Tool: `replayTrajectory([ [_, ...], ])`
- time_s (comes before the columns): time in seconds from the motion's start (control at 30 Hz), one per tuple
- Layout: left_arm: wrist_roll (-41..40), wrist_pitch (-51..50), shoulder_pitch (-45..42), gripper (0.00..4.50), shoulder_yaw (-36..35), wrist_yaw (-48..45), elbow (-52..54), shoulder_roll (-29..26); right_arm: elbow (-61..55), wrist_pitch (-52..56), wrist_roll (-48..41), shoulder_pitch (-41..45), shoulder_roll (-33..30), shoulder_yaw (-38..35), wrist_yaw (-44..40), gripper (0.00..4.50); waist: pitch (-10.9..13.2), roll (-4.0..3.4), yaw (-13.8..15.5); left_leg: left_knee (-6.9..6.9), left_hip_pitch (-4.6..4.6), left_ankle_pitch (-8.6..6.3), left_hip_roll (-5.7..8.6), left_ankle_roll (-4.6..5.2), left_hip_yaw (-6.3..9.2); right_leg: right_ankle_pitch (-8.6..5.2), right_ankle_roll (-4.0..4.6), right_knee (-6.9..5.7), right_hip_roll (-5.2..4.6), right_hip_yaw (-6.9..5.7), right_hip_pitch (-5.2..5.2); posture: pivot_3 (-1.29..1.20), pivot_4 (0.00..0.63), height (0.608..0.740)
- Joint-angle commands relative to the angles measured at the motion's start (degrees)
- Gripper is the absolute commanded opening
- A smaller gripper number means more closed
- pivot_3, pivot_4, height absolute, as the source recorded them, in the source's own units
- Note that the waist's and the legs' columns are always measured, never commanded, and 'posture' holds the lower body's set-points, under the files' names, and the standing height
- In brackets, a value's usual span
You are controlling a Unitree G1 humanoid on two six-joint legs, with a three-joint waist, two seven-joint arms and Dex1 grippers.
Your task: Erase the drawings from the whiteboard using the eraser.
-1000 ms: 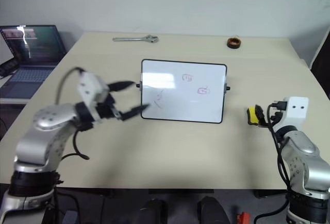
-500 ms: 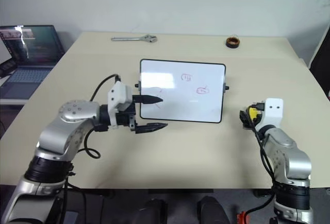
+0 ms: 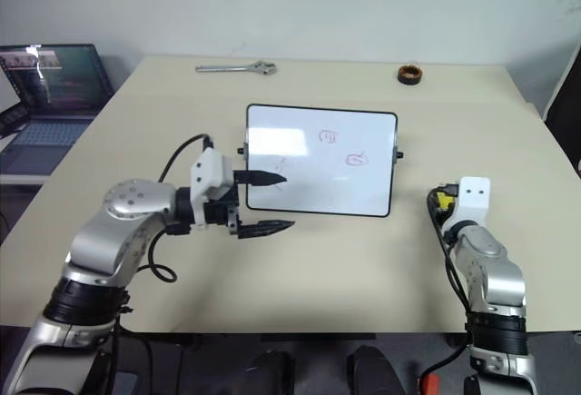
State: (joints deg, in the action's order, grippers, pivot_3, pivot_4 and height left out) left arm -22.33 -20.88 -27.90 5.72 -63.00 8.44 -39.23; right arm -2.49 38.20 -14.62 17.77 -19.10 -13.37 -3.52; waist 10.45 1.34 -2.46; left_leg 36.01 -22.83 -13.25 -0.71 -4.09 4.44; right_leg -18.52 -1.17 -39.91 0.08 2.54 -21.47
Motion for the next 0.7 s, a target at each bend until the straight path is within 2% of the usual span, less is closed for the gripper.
replayTrajectory([
  [0.03,0.1,0.7,0.4,4.5,-1.7,0.8,0.9,-0.2,-0.6,-1.5,0.4,1.2,-0.1,-0.9,0.0,1.18,0.0,0.0,0.0,0.0,0.0,0.0,0.0,0.0,0.0,0.0,0.0,0.0,0.0,0.0,0.0,0.0,0.15,0.74],
  [0.23,-1.4,-4.3,4.1,4.5,-5.1,7.6,3.2,0.8,-8.0,0.4,-1.5,-1.2,-1.1,-0.9,-2.5,1.11,0.0,-0.03,-0.1,-0.01,0.0,0.0,-0.03,0.0,0.0,0.0,0.0,0.0,-0.01,0.02,-0.02,0.0,0.15,0.74],
  [0.47,-0.7,-7.6,8.9,4.5,-7.3,15.4,7.4,2.2,-27.3,3.8,-4.2,-4.7,-3.1,2.8,-7.0,1.11,0.0,-0.04,0.0,0.02,-0.04,0.0,-0.15,0.0,0.09,0.0,-0.01,-0.02,-0.12,-0.01,-0.02,0.0,0.15,0.74],
  [0.57,-1.1,-8.0,7.6,4.5,-7.3,17.1,7.2,3.7,-27.8,1.3,-0.6,-0.4,-3.5,8.9,-7.6,1.11,0.0,-0.04,-0.1,0.03,0.04,0.0,-0.08,0.0,0.09,0.0,-0.01,-0.03,-0.12,-0.04,0.06,0.0,0.15,0.74],
  [0.7,-0.3,-7.9,6.7,4.5,-6.1,16.6,6.6,3.7,-21.2,-5.3,5.1,4.7,-3.0,15.8,-8.7,1.11,0.0,-0.04,-0.3,0.03,0.05,0.01,0.0,0.0,0.09,0.0,0.0,-0.04,-0.05,-0.06,0.03,0.0,0.15,0.74],
])
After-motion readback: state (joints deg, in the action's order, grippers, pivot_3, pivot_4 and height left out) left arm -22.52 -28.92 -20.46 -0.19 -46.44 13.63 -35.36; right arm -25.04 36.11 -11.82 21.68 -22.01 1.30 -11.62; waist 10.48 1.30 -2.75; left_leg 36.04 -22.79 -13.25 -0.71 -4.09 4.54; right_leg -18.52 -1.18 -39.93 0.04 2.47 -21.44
